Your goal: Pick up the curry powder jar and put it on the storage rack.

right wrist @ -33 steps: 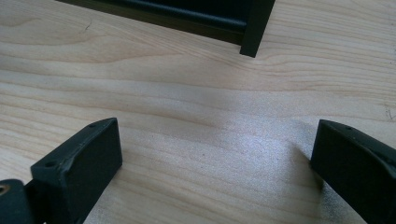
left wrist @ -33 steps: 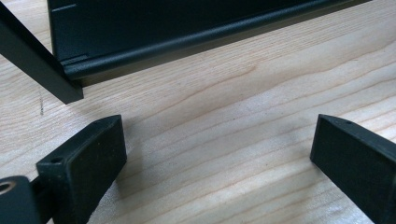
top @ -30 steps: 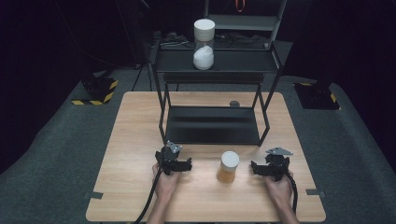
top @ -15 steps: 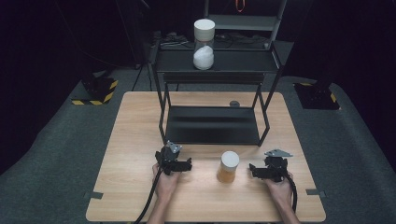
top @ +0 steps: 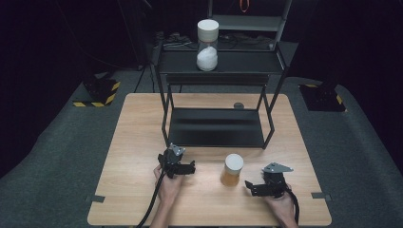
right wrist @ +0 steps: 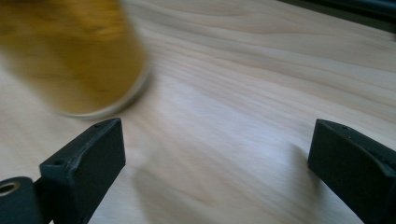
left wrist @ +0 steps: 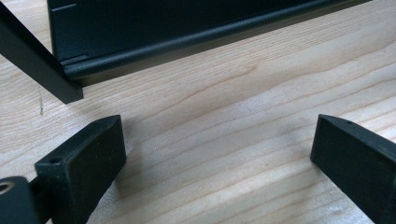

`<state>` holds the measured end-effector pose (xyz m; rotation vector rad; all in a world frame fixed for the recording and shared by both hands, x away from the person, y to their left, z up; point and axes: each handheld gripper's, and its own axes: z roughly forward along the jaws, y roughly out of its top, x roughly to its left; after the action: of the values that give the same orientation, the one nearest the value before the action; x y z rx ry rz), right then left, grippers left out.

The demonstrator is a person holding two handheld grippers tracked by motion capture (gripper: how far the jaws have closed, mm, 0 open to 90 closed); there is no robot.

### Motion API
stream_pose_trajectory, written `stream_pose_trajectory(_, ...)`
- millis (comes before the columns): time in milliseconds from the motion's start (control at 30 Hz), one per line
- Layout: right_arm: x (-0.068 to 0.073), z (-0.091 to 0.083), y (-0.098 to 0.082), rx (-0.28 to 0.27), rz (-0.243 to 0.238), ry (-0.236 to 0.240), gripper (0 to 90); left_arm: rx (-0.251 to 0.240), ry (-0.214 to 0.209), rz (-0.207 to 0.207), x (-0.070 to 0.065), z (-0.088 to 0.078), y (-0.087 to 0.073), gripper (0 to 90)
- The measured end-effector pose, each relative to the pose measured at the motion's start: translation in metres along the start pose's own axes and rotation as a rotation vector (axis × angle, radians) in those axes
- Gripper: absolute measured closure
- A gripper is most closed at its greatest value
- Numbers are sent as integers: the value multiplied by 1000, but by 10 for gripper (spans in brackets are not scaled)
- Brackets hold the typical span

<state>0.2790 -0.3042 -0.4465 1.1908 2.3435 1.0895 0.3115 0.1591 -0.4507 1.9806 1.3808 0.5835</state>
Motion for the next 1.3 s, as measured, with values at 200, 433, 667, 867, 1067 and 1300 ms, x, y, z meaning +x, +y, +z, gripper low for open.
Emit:
stream_pose_trajectory(200,10,3,3,-31,-40,66,34,0,0,0,0,0,0,30)
stream_pose_trajectory(433,20,10,10,-38,-94,107,32,0,0,0,0,0,0,30)
stream_pose_trajectory(667,26,15,16,-75,-109,122,41,0,0,1,0,0,0,31)
stream_pose_trajectory(867,29,16,20,-116,-109,131,75,0,0,1,0,0,0,31)
stream_pose_trajectory(1067,31,17,24,-148,-117,131,124,1,1,1,0,0,0,31)
stream_pose_trajectory(1300,34,19,28,-158,-131,131,155,1,1,0,0,0,0,31)
